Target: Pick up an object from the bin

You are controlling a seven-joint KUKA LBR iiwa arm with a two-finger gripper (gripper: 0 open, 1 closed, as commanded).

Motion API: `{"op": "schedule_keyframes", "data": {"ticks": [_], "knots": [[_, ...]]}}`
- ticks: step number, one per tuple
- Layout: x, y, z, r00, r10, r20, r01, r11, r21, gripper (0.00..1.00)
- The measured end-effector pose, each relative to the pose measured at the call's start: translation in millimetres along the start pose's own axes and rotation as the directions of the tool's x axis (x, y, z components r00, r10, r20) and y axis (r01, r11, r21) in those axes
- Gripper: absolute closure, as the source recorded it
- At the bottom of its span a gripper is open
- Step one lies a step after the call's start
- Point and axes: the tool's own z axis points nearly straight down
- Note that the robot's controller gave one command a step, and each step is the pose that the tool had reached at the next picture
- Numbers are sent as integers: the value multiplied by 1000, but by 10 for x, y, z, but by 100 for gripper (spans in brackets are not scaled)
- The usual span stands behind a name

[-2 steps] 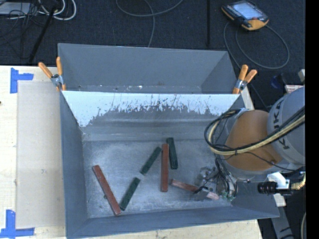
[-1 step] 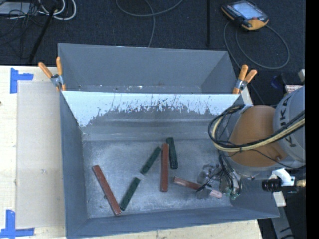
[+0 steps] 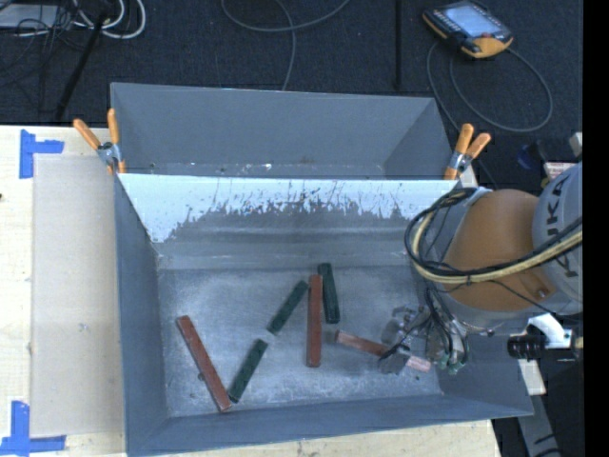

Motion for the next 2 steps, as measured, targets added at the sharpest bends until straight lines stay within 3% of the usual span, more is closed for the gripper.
{"op": "schedule_keyframes", "data": {"ticks": [2], "knots": [[-10, 1, -249, 1000, -2, 9, 2, 1000, -3, 100]]}}
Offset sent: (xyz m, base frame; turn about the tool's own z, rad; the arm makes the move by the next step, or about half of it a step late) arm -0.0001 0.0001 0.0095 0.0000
